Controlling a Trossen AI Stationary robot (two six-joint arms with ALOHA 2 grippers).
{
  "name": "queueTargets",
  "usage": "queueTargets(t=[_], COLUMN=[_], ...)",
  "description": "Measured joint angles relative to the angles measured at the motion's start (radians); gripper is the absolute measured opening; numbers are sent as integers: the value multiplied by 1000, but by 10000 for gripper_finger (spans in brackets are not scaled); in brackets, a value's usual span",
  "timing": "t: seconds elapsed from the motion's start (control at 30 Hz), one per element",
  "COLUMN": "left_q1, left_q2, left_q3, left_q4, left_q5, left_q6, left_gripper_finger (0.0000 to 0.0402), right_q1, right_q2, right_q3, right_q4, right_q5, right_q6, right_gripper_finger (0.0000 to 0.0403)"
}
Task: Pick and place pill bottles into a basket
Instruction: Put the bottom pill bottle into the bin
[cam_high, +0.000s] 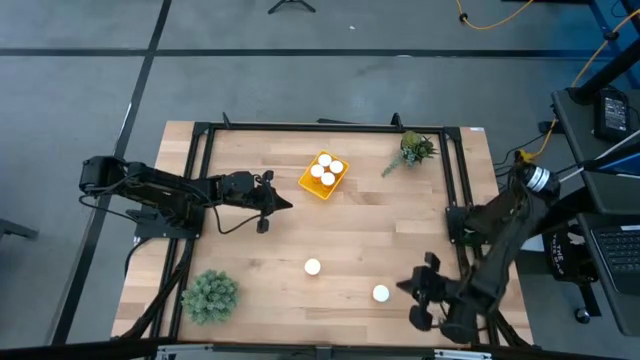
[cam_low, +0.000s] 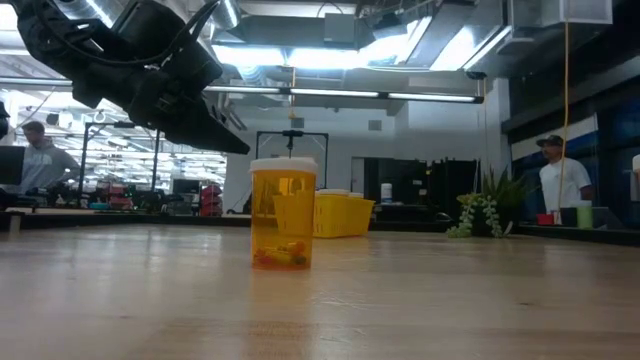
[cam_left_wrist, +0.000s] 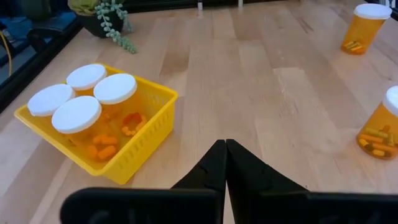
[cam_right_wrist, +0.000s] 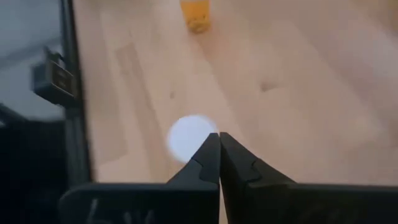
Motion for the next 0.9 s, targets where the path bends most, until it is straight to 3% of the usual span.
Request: queueTargets(t=[0.13, 0.27, 0.43, 0.57, 0.7, 0.9], left_q1=[-1, -1, -1, -1, -2, -2], left_q2=[0, 0, 0, 0, 0, 0], left_q3=[0, 0, 0, 0, 0, 0], left_q4=[0, 1, 1, 0, 0, 0], left_q5=[0, 0, 0, 0, 0, 1], left_q6=[0, -16, -43, -66, -93, -103], left_gripper_finger=[6, 2, 5, 6, 2, 7], right_q1=[39, 27, 43, 65, 66, 58], right_q2=[86, 189, 322, 394, 427, 436], right_q3=[31, 138, 345, 459, 469, 402], right_q4=[27, 3, -157, -295, -299, -304], right_q5=[31, -45, -99, -83, -78, -77], right_q6=[122, 167, 174, 193, 202, 368], right_gripper_finger=[0, 0, 0, 2, 12, 50])
